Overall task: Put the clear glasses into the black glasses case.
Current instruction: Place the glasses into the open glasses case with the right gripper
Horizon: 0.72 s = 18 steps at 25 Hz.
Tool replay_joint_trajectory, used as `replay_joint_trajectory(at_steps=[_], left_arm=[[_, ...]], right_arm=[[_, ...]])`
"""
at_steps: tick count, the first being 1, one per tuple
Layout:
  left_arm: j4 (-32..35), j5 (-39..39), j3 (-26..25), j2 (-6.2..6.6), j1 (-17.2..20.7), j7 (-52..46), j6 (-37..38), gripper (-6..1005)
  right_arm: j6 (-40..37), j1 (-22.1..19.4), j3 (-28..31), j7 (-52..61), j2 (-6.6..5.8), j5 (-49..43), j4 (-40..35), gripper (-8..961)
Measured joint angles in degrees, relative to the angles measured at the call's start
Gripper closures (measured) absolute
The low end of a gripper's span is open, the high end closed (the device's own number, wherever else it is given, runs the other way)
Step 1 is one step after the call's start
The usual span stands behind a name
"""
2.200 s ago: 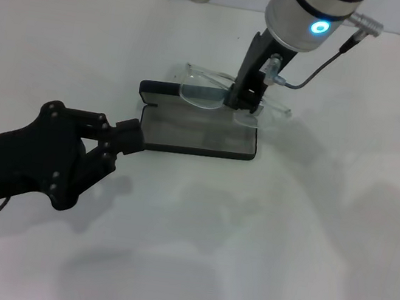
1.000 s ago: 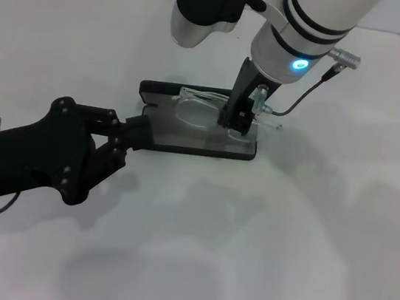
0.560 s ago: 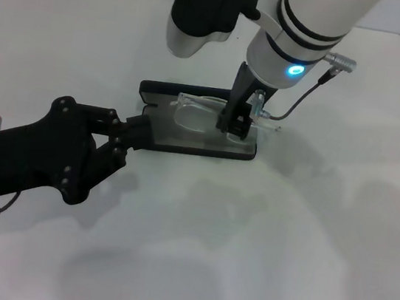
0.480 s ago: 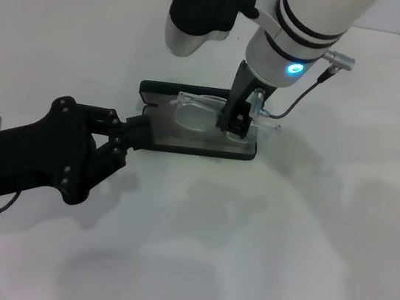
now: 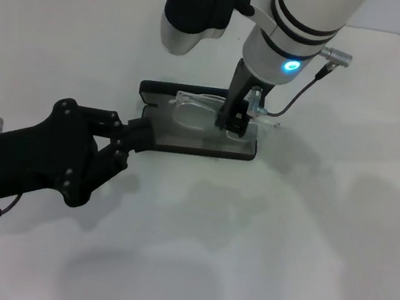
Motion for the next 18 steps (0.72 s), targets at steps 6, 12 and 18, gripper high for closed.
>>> replay_joint_trajectory(at_steps=[6,12,18], left_arm=[[0.43,0.15,-0.17,0.57,0.46,0.01,0.09,941],[0.45,0.16,-0.17,1.50,1.36,0.02,0.10,941],[0.49,2.05,-2.59,2.01,2.46,0.11,0.22,941]], right_arm=[[0.99,-0.33,-1.50,-0.02,0.00,1.30,0.43,898],[1.27,-0.35,-2.12,-0.01,0.00,1.41,1.03,898],[1.87,-0.35,-2.12,-0.01,0.00,1.41,1.13,898]])
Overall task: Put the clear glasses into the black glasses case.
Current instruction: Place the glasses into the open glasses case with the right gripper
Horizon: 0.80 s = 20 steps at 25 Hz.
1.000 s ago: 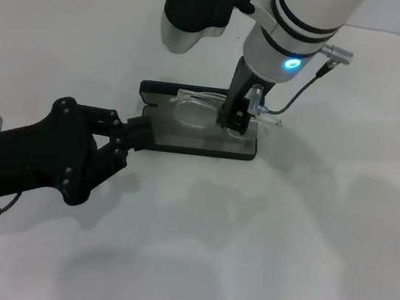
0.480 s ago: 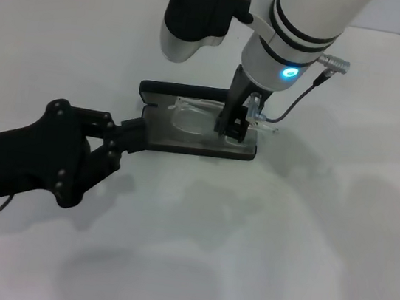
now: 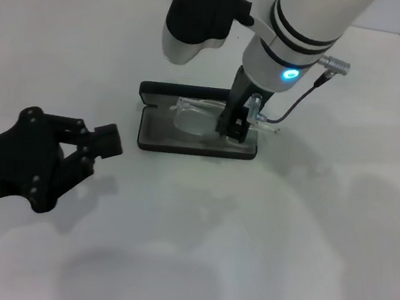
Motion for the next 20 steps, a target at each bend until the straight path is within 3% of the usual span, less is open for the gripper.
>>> replay_joint_trajectory(at_steps=[20], left_arm=[[0.05,3.28,-1.89,-0.46,0.14,0.00,0.01,942]], right_arm=[[0.95,0.40,-1.57,-0.20,0.00,0.87,0.00,898]])
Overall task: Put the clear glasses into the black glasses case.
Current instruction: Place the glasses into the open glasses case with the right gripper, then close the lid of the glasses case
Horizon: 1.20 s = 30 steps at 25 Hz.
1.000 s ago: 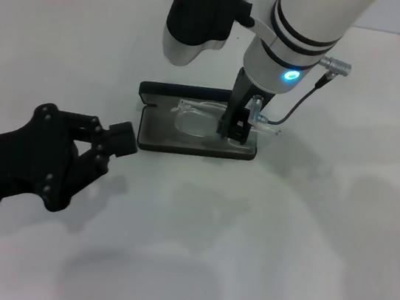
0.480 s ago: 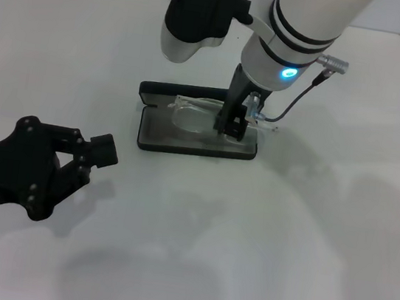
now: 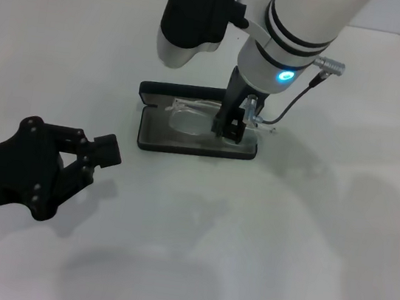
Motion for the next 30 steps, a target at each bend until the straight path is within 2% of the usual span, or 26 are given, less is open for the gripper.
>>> replay_joint_trajectory(at_steps=[14,23,27,30], left_arm=[[0.00,1.23,0.00,-0.13,-0.46,0.00,-0.14,942],[0.00,1.24,0.00,-0.13,-0.35,0.00,-0.15,942],[0.00,1.07,-0.08,-0.13,-0.16,0.09,-0.23,942],[-0.19,0.69,-2.24,-0.44,0.03,0.68,-0.22,942]], right_arm=[[0.17,0.05,-0.58,-0.78,0.00,1.50,0.57,898],[1.33,-0.28,-0.42,-0.79,0.00,1.49,0.17,861],[1.34,-1.42,-0.15,-0.78,0.00,1.46,-1.19,861],[1.07,-5.40,0.79,-0.77,0.00,0.60,-5.98,861]])
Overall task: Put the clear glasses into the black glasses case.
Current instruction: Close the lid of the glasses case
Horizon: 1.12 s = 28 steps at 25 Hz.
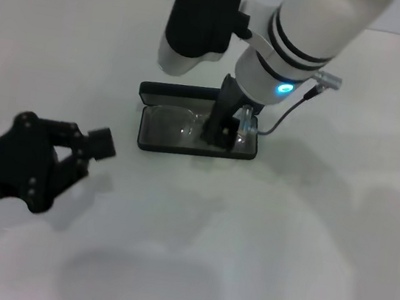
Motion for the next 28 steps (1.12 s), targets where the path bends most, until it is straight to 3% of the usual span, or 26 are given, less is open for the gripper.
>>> replay_joint_trajectory(at_steps=[6,9,11,15,17,20,22,23,28], left_arm=[[-0.26,-0.07,-6.54,-1.43,0.02,-0.47,0.29,942],[0.03,-0.46,-7.34,-1.65,-0.97,-1.06,0.25,942],[-0.29,-0.63,-7.34,-1.69,-2.97,-1.80,-0.05,942],[-2.72,-0.47,-7.07,-1.77,-9.49,-3.53,-3.09,942],[-4.09,-0.10,-6.88,-1.81,-12.83,-4.75,-5.68,942],[-5.46,0.70,-6.66,-1.80,-16.21,-5.45,-9.63,942],[-6.21,1.88,-6.13,-1.80,-18.09,-5.50,-12.37,942],[-6.84,2.69,-5.59,-1.80,-19.47,-5.51,-14.22,942],[-10.51,3.97,0.61,-1.80,-25.00,-5.98,-25.12,942]], right_arm=[[0.08,-16.70,7.68,-2.33,-0.24,-3.19,-16.55,860],[2.60,-26.77,13.31,-9.32,-0.19,1.22,-22.49,860],[6.02,-35.31,18.50,-19.03,-0.34,12.39,-23.33,860],[4.15,-46.29,26.94,-38.98,-0.59,35.35,-18.93,861],[-1.26,-49.84,31.10,-48.90,-0.66,46.22,-13.57,861],[-9.85,-50.25,37.41,-57.09,-0.64,54.88,-2.70,861],[-12.20,-49.89,39.22,-58.56,-0.65,56.34,0.90,861],[-17.10,-49.52,44.07,-61.34,-0.71,57.98,7.96,861],[-21.98,-50.49,51.59,-65.01,-0.86,57.58,17.75,861]])
